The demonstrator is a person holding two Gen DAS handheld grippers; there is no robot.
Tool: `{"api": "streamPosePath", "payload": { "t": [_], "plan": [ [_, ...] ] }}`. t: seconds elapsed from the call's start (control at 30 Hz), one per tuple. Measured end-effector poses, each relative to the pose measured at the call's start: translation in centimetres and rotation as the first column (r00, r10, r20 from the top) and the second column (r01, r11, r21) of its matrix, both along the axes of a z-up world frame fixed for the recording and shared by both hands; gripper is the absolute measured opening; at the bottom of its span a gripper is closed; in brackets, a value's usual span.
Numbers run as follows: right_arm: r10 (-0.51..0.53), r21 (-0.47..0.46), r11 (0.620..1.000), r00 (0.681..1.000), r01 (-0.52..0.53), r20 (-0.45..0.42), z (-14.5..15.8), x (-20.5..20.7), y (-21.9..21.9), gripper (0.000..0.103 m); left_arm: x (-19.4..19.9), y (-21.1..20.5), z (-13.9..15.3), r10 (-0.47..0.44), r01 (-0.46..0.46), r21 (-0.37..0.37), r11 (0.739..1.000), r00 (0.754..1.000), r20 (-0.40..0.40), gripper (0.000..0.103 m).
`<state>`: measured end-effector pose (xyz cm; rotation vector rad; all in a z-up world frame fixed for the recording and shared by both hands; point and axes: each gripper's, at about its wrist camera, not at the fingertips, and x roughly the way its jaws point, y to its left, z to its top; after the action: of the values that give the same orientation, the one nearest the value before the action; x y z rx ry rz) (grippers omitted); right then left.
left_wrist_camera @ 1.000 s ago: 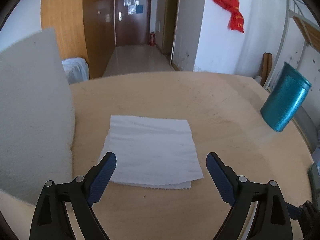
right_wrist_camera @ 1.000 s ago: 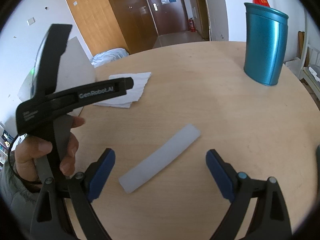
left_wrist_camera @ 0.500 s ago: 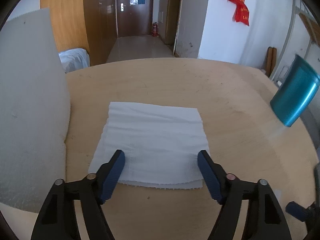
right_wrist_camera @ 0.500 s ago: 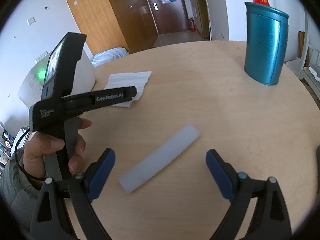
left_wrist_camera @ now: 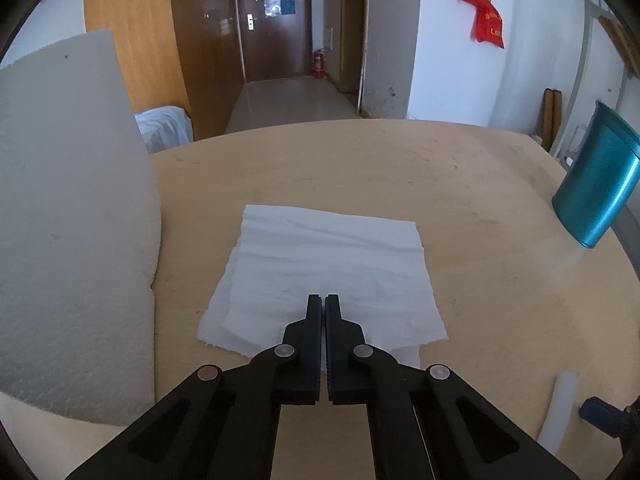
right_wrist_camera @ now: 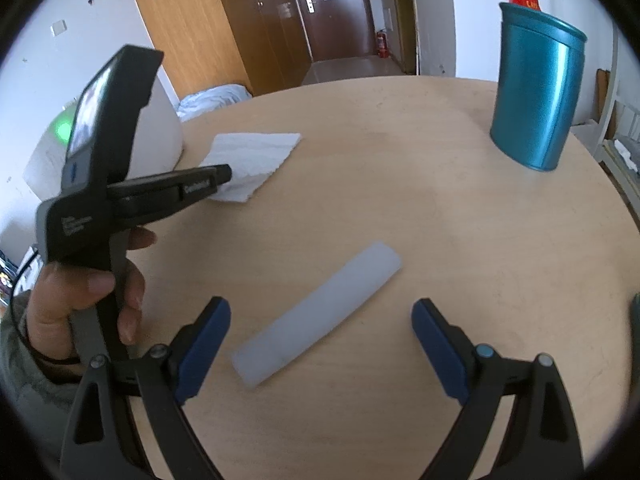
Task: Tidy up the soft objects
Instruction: 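Pinch the paper towel with the left tool while the right tool grips the white foam tube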
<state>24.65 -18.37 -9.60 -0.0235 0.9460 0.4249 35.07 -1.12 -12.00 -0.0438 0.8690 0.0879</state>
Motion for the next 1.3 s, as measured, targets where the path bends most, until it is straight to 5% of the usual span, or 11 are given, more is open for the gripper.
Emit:
{"api": "streamPosePath", "payload": {
  "t": [0.17,0.33,0.67,0.9,1.3],
  "plan": [
    [-0.037,-0.109,0.993,0.999,0.039,0.020,-0.2,0.2,0.7,0.085,-0.1,0.2,0.0,-0.011,0.011,-0.008,1.000,1.000,-0.001,0.001],
    [-0.023,-0.173,0.984,0.999,0.030,0.041,0.0,-0.4,1.4,0.059,-0.4,0.7,0.1,-0.013,0.013,-0.026,1.000,1.000,0.000,0.001],
    [0.012,-0.094,0.996,1.000,-0.011,0.010,0.2,-0.6,0.7,0.033,-0.8,0.9,0.3,-0.025,0.025,-0.036,0.999,1.000,0.006,0.000],
    [0.023,-0.063,0.998,1.000,-0.022,0.013,0.5,-0.7,-0.1,0.022,-1.2,0.9,0.8,-0.038,0.039,-0.039,0.998,0.999,0.026,0.000],
    [0.021,-0.036,0.999,0.999,-0.021,0.025,1.0,-0.3,-0.5,0.017,-1.4,1.6,1.8,-0.072,0.074,-0.043,0.996,0.996,0.049,0.000]
  ]
}}
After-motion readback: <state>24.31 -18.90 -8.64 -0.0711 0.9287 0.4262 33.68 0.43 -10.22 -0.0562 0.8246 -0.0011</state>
